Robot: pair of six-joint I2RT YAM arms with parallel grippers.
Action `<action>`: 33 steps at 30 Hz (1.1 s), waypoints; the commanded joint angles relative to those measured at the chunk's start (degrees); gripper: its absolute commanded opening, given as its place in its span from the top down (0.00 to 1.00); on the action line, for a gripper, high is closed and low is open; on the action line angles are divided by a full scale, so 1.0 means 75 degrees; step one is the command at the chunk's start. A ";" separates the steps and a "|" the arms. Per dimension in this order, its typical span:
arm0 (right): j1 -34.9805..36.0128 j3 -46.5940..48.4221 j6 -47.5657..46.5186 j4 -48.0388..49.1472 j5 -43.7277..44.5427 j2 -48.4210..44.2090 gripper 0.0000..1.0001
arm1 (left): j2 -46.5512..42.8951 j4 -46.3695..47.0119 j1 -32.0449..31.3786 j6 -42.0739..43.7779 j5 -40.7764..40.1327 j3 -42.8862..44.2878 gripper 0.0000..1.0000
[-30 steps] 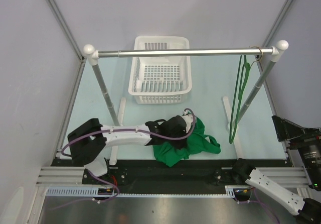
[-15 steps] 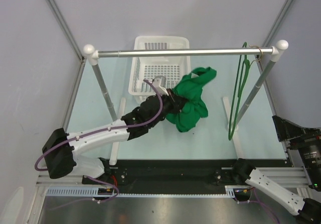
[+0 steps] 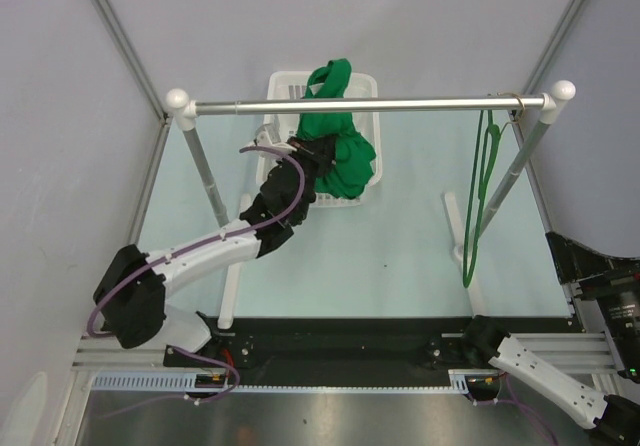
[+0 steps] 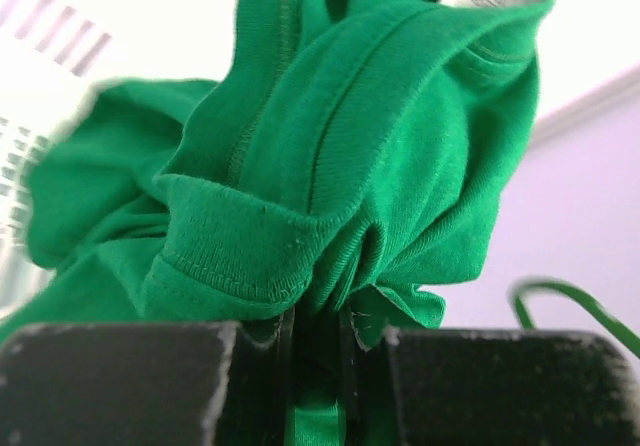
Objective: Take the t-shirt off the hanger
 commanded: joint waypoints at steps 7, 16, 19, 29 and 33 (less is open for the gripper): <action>0.0082 0.0011 0.0082 0.0046 0.0069 -0.0072 0.01 | 0.1522 -0.1344 0.0647 -0.0930 -0.0398 0.1876 1.00; 0.0082 0.0034 0.0222 -0.0036 -0.0013 -0.0073 0.01 | 0.2085 -0.2200 0.0822 -0.0942 -0.0575 0.2509 0.90; 0.0082 0.0081 0.0223 -0.0036 -0.0060 -0.0061 0.01 | 0.2075 -0.2984 0.0870 -0.1047 -0.0736 0.2932 0.01; 0.0082 0.0035 0.0234 -0.0001 -0.0095 -0.0014 0.01 | 0.0752 -0.2846 0.0577 -0.0497 -0.0810 0.1821 0.00; 0.0082 -0.0012 0.0222 0.0046 -0.0118 0.0021 0.01 | 0.0318 -0.2986 0.0355 -0.0438 -0.0179 0.1316 0.00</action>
